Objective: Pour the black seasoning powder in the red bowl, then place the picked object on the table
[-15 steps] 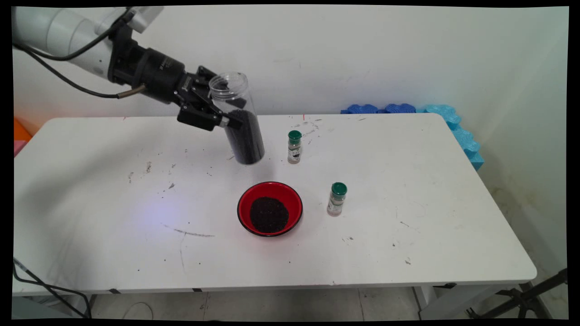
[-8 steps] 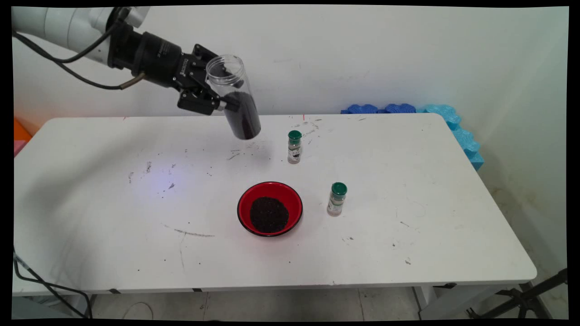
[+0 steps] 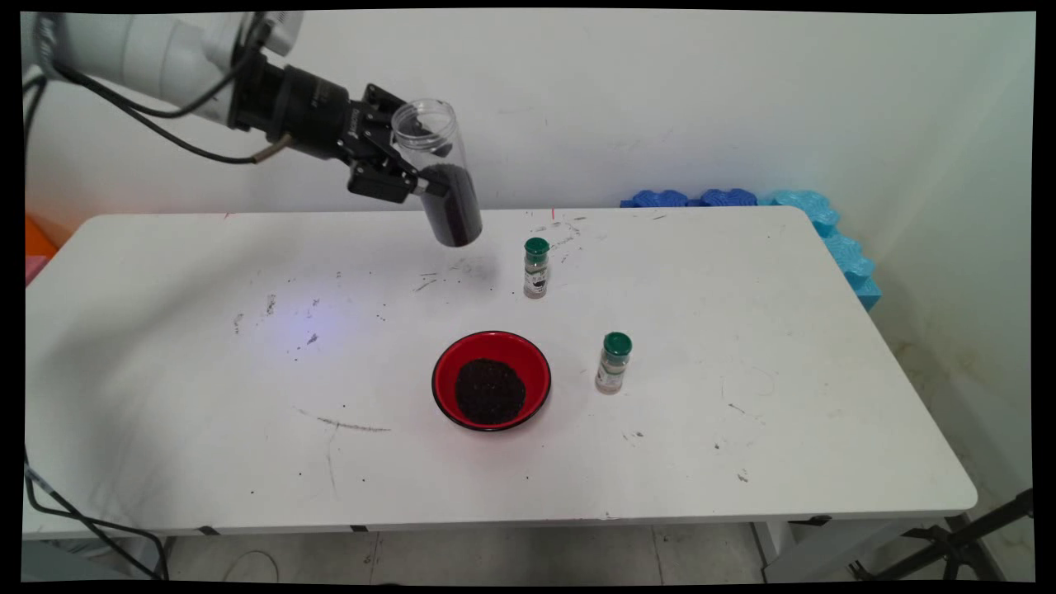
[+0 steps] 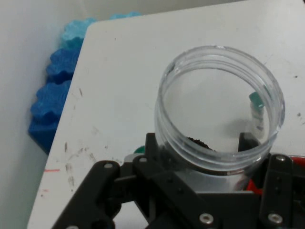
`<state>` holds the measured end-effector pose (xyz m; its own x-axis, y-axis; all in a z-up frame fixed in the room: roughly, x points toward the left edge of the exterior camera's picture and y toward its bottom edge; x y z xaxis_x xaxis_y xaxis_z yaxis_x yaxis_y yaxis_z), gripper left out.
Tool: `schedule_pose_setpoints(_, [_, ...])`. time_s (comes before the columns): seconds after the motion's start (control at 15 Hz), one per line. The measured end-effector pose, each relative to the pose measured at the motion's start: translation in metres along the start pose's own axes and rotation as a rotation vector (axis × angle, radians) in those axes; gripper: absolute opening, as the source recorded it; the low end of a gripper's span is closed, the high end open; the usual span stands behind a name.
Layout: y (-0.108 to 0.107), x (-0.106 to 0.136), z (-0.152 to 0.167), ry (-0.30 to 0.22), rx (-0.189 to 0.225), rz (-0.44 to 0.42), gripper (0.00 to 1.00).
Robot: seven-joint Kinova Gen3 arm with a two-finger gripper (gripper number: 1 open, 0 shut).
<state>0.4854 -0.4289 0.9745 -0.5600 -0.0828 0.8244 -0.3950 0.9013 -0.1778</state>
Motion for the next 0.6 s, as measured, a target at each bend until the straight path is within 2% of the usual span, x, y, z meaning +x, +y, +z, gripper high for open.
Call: schedule_pose_setpoints(0.6, [-0.007,-0.055,0.048,-0.04,0.01,-0.105,0.0])
